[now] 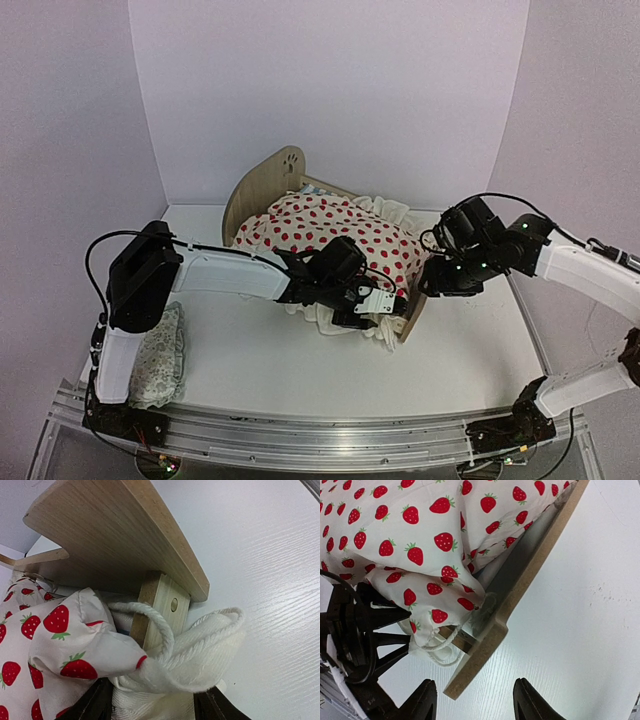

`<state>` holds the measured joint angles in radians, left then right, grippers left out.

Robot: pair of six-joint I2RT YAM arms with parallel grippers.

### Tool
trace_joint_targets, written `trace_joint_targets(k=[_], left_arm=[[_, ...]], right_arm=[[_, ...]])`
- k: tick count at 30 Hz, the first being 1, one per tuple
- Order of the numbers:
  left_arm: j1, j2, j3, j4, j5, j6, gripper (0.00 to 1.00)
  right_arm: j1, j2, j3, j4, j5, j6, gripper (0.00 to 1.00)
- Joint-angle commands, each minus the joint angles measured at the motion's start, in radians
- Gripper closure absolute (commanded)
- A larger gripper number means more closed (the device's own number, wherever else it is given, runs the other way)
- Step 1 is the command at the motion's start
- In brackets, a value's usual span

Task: Set up the pet bed
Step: Cross the right ropes of the mattress closest to the robot.

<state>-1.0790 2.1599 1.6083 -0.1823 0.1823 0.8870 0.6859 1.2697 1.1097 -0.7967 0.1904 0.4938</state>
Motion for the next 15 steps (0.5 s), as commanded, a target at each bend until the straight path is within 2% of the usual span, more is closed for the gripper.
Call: trace_joint_targets(k=[1, 3, 8, 12, 15], left_arm=[[-0.001, 0.053, 0.035, -0.031, 0.004, 0.075, 0.44], [-0.001, 0.064, 0.027, -0.012, -0.025, 0.087, 0.43], [-0.001, 0.072, -0.013, 0.063, -0.12, 0.104, 0.34], [-0.003, 0.003, -0.048, 0.12, -0.118, 0.064, 0.24], [-0.005, -0.075, -0.068, 0.128, -0.099, -0.006, 0.22]], right_arm=[[0.002, -0.075, -0.031, -0.033, 0.046, 0.045, 0.46], [0.002, -0.092, -0.041, -0.045, 0.049, 0.048, 0.46], [0.003, -0.114, -0.045, -0.074, 0.054, 0.053, 0.46], [0.002, -0.121, -0.04, -0.082, 0.058, 0.053, 0.46], [0.002, -0.119, -0.035, -0.082, 0.063, 0.054, 0.46]])
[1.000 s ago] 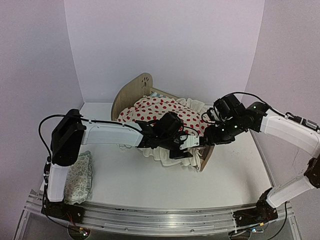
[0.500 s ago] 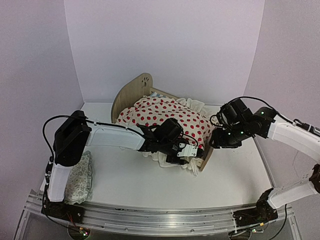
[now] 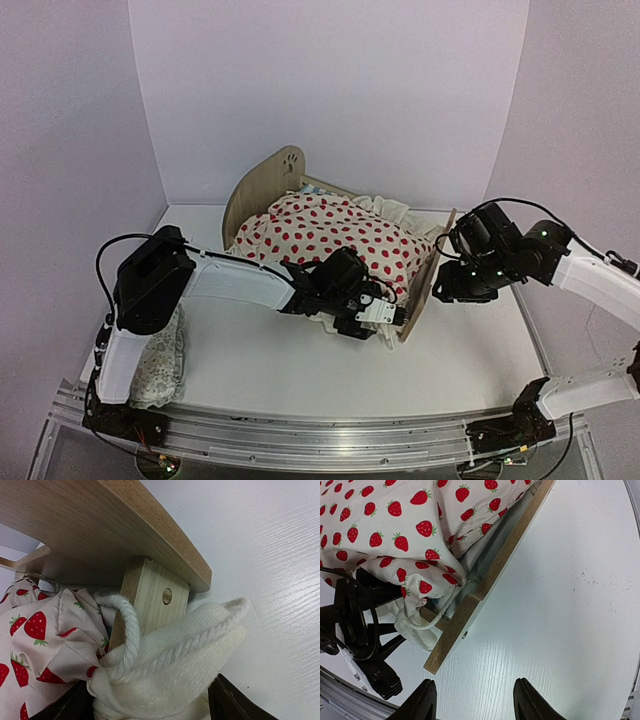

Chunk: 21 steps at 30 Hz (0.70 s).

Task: Set up the pet bed
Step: Cross the right ropes of the mattress closest to the robot.

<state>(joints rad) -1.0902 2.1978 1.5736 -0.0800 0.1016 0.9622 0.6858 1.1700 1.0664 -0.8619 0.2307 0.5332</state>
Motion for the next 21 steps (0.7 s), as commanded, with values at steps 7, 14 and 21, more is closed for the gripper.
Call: trace_joint_targets(k=[7, 14, 21], left_arm=[[0.006, -0.306, -0.071, -0.007, -0.005, -0.357, 0.01], [0.007, -0.441, -0.089, -0.127, -0.065, -0.959, 0.01], [0.069, -0.566, -0.305, -0.159, 0.018, -1.684, 0.07]], right_arm=[[0.002, 0.0, 0.026, -0.015, 0.051, 0.008, 0.46], [0.003, 0.013, 0.028, 0.001, 0.079, 0.027, 0.46], [0.003, 0.011, -0.003, 0.043, 0.108, 0.103, 0.46]])
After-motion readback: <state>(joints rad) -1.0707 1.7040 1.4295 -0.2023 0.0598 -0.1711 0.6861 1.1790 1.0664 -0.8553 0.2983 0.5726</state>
